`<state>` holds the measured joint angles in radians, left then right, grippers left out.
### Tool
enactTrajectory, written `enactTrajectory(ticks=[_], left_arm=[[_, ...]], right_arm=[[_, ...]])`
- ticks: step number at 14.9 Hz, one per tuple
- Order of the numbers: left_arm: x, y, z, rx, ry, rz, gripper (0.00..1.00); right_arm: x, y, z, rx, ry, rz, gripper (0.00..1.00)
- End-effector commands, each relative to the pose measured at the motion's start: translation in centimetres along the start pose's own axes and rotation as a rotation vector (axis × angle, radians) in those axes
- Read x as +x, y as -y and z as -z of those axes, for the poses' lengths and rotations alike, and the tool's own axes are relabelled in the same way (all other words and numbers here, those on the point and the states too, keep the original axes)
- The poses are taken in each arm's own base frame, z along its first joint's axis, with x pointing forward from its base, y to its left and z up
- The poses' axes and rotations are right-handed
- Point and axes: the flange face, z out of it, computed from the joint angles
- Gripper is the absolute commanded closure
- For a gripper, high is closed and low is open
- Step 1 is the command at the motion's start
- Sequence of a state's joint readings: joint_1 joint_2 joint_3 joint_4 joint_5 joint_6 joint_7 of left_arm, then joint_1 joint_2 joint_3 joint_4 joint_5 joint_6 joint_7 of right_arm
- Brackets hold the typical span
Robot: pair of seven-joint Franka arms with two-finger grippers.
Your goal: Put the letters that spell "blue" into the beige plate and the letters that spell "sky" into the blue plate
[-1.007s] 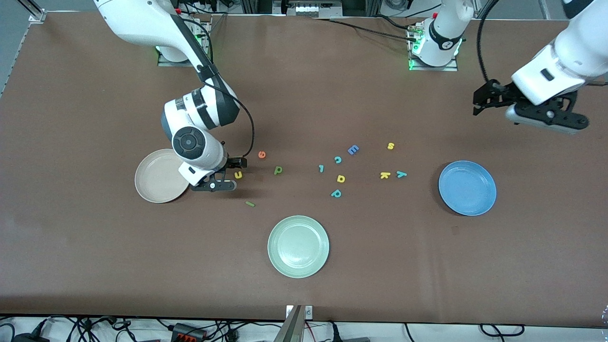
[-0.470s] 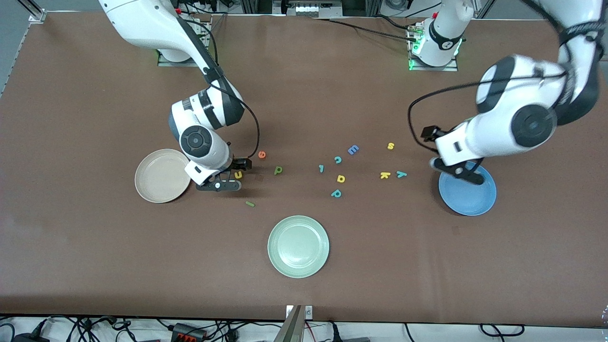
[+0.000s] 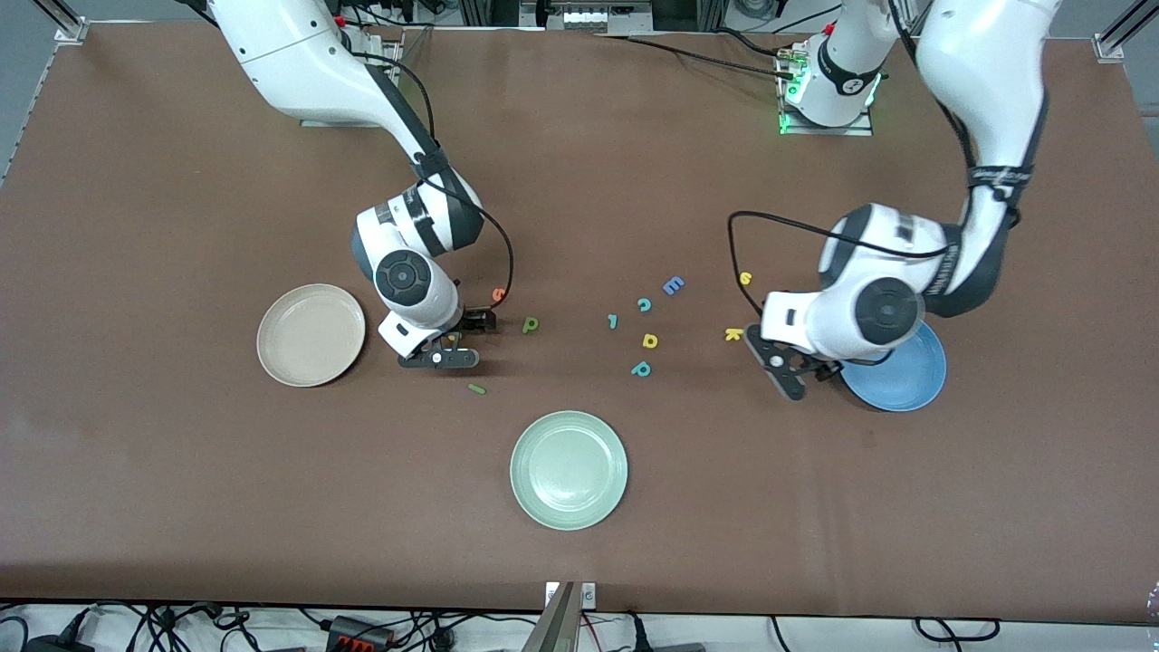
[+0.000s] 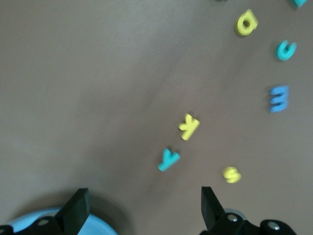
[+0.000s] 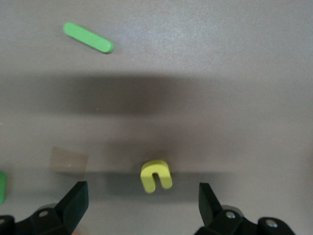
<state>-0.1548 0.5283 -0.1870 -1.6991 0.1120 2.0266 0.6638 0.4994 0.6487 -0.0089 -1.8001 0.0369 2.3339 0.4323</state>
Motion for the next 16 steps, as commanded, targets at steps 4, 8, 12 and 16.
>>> enactTrajectory(ticks=[4,8,12,16], left_arm=[[3.7,-2.8,-6.4,0.070,0.000,-0.261,0.00],[4.4,-5.3,-8.0,0.067,0.008,-0.437,0.03],[3.6,-6.2,-9.0,0.050,0.028,-0.463,0.20],[3.2,-6.5,-9.6,0.039,0.039,-0.470,0.36]], right_arm=[[0.4,-0.8,-1.2,0.004,-0.003,-0.018,0.13],[0.7,-0.9,-0.9,0.009,-0.008,-0.031,0.18],[0.6,-0.9,-0.8,0.007,-0.001,-0.026,0.23],[0.3,-0.8,-0.8,0.002,0.009,-0.023,0.78]])
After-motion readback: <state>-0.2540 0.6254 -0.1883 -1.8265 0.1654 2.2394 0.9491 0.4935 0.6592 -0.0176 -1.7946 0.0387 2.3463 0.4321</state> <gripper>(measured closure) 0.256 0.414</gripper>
